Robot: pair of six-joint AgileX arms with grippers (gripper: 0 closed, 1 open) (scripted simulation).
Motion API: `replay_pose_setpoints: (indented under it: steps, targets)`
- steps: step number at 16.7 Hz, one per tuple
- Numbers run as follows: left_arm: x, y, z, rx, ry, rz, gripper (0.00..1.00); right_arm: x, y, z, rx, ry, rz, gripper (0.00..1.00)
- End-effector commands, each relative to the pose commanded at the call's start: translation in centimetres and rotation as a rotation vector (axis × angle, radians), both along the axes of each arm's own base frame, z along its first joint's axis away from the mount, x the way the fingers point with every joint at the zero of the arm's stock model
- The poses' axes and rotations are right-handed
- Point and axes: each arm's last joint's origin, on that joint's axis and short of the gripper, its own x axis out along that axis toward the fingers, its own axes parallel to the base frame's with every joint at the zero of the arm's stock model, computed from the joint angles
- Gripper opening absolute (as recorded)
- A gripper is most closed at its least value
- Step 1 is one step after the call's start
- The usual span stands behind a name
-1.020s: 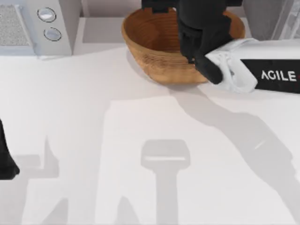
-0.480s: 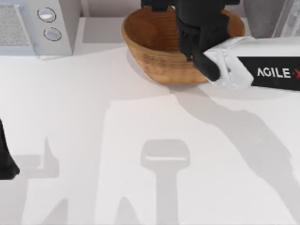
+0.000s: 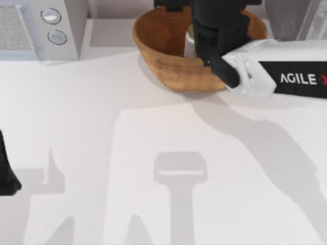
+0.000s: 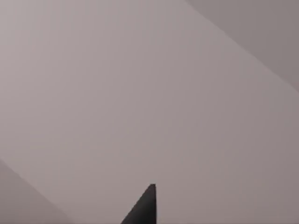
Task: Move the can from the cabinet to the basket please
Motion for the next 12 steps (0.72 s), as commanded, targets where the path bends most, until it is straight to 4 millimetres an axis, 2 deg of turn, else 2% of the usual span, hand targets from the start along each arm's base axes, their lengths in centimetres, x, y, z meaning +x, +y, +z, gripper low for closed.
replay_pose_setpoints:
  steps: [2, 3, 12]
  targets:
    - [0.0, 0.0, 0.0, 0.0, 0.0, 0.0, 1.0, 0.0, 0.0, 0.0, 0.0, 0.0, 0.0, 0.98]
    - [0.0, 0.0, 0.0, 0.0, 0.0, 0.0, 1.0, 0.0, 0.0, 0.0, 0.0, 0.0, 0.0, 1.0]
    - [0.0, 0.0, 0.0, 0.0, 0.0, 0.0, 1.0, 0.0, 0.0, 0.0, 0.0, 0.0, 0.0, 1.0]
